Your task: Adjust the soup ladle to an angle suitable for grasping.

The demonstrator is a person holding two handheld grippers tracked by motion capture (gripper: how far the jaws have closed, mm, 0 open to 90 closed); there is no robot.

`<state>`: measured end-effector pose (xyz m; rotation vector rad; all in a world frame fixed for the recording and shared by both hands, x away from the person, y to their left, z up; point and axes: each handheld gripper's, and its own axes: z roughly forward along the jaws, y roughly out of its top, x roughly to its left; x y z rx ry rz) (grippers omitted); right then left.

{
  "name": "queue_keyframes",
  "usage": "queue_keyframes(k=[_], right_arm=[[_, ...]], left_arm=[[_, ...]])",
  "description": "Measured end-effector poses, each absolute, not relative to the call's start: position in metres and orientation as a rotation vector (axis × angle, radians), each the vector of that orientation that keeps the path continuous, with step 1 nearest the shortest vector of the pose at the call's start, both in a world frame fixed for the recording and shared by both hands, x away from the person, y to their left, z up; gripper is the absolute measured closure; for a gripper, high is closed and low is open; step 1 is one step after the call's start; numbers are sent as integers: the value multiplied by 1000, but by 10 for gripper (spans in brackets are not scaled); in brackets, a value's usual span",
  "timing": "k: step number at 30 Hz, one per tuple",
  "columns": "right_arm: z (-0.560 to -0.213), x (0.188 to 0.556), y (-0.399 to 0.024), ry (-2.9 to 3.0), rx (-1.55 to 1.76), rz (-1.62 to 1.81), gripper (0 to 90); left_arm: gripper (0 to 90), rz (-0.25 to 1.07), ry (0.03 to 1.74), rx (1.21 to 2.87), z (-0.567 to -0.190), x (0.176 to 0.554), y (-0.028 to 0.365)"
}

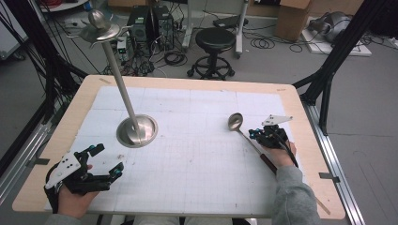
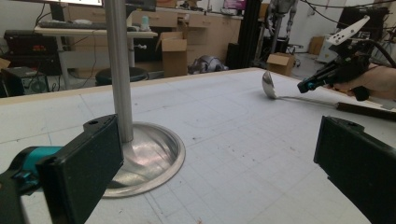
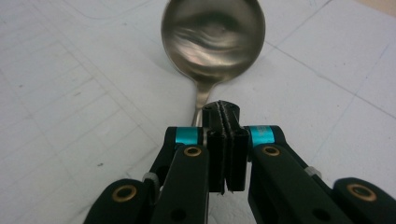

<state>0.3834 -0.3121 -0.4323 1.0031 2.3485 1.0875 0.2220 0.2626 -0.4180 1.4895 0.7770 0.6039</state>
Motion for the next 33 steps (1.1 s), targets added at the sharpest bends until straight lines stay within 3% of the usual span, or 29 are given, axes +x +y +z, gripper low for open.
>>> queue_keyframes(k=[33], right_arm=[[-437,393,-288,2497,1004,941,898]], left_arm=[[18,610,785,1498,-418,222,265]])
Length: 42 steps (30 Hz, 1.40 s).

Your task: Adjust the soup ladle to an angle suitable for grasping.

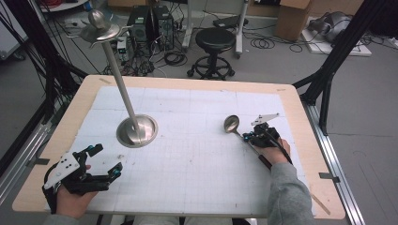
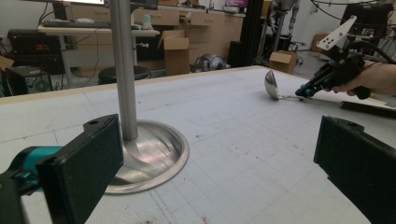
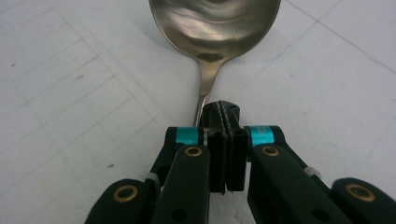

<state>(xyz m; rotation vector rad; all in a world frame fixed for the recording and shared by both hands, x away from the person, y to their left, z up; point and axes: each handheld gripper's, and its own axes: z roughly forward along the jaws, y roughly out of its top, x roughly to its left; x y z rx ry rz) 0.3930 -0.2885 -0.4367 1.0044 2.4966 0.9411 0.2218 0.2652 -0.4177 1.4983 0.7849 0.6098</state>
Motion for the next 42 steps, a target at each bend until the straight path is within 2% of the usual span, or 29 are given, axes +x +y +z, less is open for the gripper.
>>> queue_keyframes(k=[12,26,42], right_arm=[[-436,392,-273,2557,927,954,900],[-432,386,-227,2703,752,943,900],[-432,357,-205,2791,590,971,900]], left_arm=[[19,617,784,1506,-418,223,264],[19,613,782,1504,-417,224,264],[20,586,766,1528,-420,235,252]])
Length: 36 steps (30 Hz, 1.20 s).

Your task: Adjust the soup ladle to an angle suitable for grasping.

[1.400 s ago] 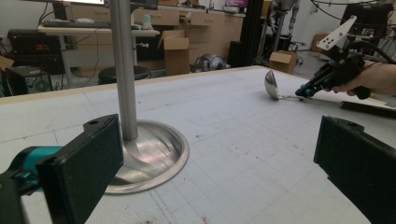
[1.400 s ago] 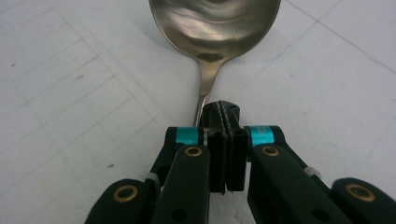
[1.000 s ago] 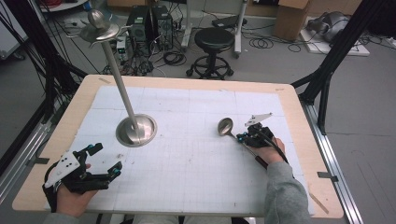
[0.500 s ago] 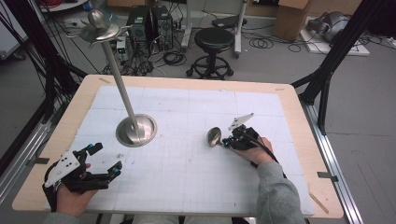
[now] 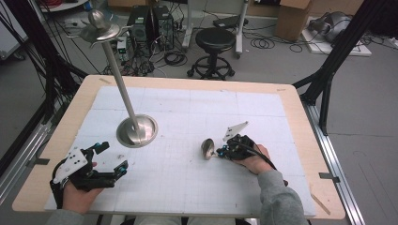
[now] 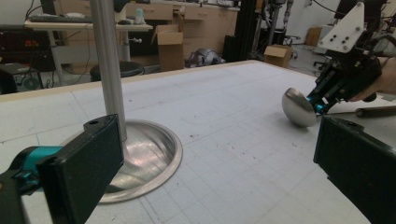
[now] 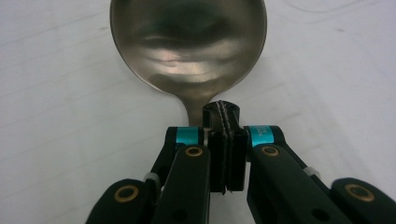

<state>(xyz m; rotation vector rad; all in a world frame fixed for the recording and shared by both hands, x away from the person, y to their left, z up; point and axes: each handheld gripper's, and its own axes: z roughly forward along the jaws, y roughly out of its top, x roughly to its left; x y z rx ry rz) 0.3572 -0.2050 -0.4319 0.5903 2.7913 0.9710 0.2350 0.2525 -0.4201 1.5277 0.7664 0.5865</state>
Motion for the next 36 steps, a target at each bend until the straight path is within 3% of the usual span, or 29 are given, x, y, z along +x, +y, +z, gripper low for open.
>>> queue_keyframes(k=[8,28,36], right_arm=[[-431,340,-195,2837,483,973,900],[-433,302,-180,2912,324,1033,900],[-431,303,-186,2860,347,1113,900]], left_arm=[[20,565,674,1575,-420,239,240],[20,569,698,1553,-419,247,244],[20,566,700,1565,-420,246,243]])
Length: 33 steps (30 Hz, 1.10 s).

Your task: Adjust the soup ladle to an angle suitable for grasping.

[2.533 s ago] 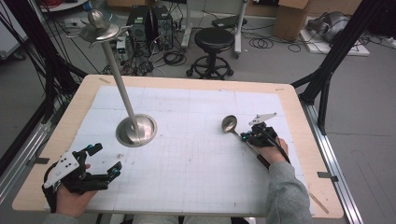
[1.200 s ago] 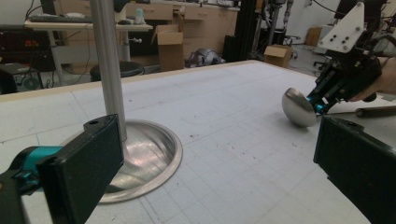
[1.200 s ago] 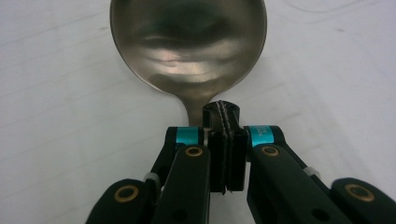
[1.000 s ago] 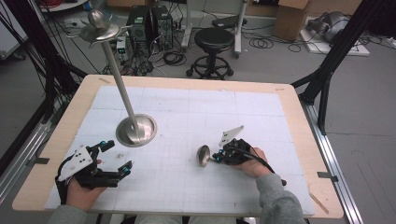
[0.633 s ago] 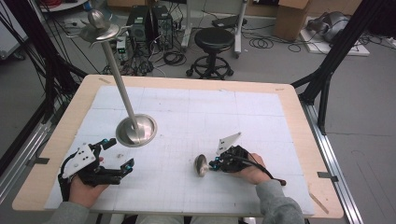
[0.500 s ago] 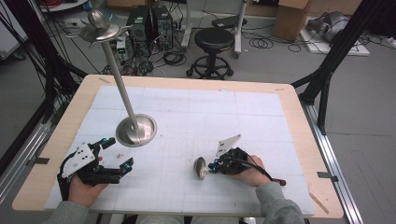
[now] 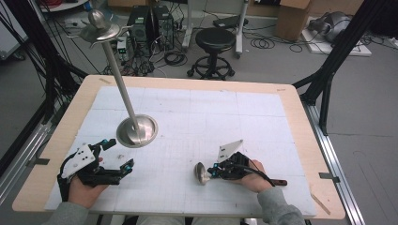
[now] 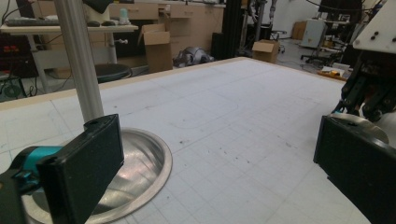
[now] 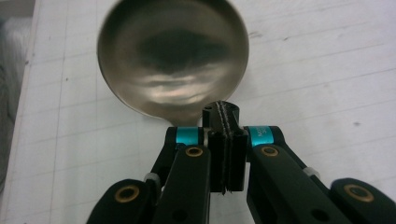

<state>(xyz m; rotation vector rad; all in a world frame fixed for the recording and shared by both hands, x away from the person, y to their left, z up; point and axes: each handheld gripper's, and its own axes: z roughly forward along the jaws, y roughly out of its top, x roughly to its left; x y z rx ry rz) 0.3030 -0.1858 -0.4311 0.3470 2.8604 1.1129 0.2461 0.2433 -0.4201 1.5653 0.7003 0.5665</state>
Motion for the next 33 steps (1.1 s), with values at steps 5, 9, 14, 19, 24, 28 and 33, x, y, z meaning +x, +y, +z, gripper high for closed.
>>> queue_keyframes(k=[5,9,14,19,24,28,33], right_arm=[[-417,300,-203,2763,416,1286,900],[-412,292,-223,2701,459,1345,900],[-410,283,-254,2637,526,1381,900],[-414,271,-293,2563,653,1399,900],[-416,255,-322,2528,722,1359,900],[-416,242,-340,2520,753,1323,900],[-425,231,-363,2507,815,1300,900]], left_arm=[[19,569,697,1593,-422,245,243],[19,574,688,1590,-422,243,243],[20,579,685,1586,-420,242,247],[20,582,699,1583,-421,242,250],[20,585,703,1581,-421,241,249],[20,587,699,1588,-421,242,249],[20,580,700,1605,-423,242,247]])
